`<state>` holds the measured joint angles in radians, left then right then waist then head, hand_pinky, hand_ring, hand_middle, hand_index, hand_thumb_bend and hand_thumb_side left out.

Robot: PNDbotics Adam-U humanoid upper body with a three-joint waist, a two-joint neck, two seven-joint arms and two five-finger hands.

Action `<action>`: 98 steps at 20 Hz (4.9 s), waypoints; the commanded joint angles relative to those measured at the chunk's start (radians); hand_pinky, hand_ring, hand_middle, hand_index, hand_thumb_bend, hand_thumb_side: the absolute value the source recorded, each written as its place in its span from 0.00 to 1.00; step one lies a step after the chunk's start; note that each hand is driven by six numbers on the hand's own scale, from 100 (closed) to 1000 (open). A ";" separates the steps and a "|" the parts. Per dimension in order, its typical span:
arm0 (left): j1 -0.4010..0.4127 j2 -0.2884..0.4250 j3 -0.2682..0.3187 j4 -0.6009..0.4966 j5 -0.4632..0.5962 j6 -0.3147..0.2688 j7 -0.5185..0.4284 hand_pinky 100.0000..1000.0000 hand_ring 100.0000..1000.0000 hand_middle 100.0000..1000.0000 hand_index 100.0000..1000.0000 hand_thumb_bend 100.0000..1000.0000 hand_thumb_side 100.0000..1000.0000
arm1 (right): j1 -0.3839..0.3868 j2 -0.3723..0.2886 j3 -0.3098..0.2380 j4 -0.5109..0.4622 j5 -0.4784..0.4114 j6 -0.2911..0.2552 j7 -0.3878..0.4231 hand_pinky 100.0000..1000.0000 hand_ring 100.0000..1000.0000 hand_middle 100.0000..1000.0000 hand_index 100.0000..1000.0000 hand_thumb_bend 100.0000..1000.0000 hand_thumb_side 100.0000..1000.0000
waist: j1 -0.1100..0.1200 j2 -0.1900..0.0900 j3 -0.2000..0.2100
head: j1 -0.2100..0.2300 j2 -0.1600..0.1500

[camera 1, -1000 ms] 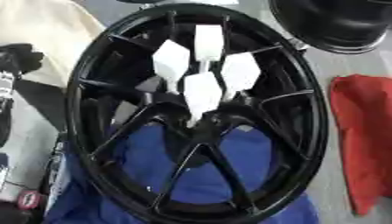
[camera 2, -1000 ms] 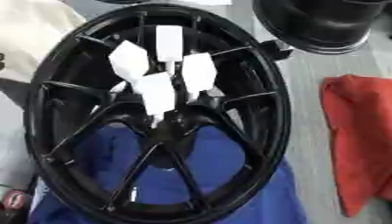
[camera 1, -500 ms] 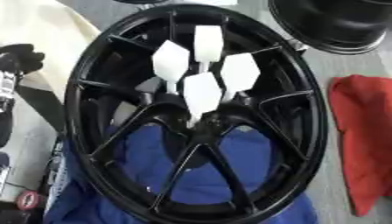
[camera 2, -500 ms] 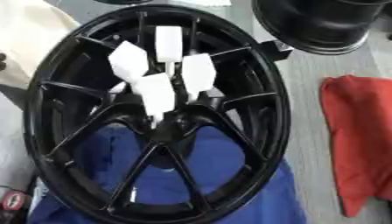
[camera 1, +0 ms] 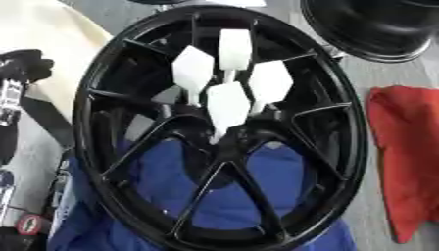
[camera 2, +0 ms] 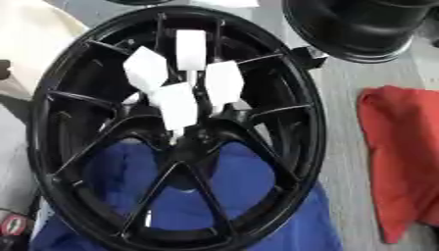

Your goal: Pull the pin out of the wheel hub.

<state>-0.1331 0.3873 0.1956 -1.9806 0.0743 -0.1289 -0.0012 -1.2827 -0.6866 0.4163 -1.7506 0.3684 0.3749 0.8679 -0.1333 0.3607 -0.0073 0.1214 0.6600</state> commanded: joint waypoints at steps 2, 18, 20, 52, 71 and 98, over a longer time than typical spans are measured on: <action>-0.009 0.019 0.007 -0.019 0.003 0.002 -0.003 0.80 0.75 0.57 0.73 0.00 0.67 | -0.011 -0.045 0.007 -0.059 -0.033 0.051 0.039 0.82 0.82 0.74 0.87 0.35 0.02 | 0.005 -0.026 -0.003 | 0.003 -0.011; -0.008 0.019 0.003 -0.019 0.004 0.006 -0.010 0.80 0.75 0.57 0.73 0.00 0.68 | 0.021 -0.108 0.046 -0.196 -0.088 0.155 -0.028 0.74 0.78 0.68 0.83 0.49 0.02 | -0.004 -0.021 0.000 | 0.010 -0.006; -0.008 0.020 0.002 -0.019 0.004 0.006 -0.010 0.80 0.75 0.57 0.73 0.00 0.68 | 0.023 -0.116 0.062 -0.214 -0.090 0.188 -0.050 0.74 0.78 0.68 0.83 0.48 0.03 | -0.005 -0.020 0.001 | 0.011 -0.006; -0.016 0.017 -0.007 -0.019 0.005 0.012 -0.024 0.80 0.76 0.58 0.73 0.00 0.68 | -0.025 -0.077 0.203 -0.249 -0.302 0.391 -0.217 0.68 0.78 0.69 0.79 0.39 0.04 | -0.013 0.003 0.013 | 0.005 -0.005; -0.025 0.016 -0.010 -0.019 0.009 0.011 -0.030 0.80 0.76 0.58 0.73 0.00 0.68 | -0.008 -0.072 0.236 -0.249 -0.348 0.406 -0.217 0.69 0.78 0.67 0.73 0.41 0.00 | -0.007 0.011 0.012 | -0.010 -0.041; -0.032 0.008 -0.017 -0.019 0.006 0.015 -0.045 0.80 0.77 0.58 0.73 0.00 0.69 | 0.050 -0.073 0.247 -0.121 -0.241 0.325 -0.227 0.73 0.81 0.69 0.74 0.38 0.00 | -0.009 0.039 0.019 | -0.015 -0.041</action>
<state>-0.1575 0.3870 0.1768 -1.9806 0.0786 -0.1139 -0.0430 -1.2218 -0.7438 0.6828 -1.8708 0.1204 0.6541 0.5887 -0.1505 0.4152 0.0125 0.1107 0.6300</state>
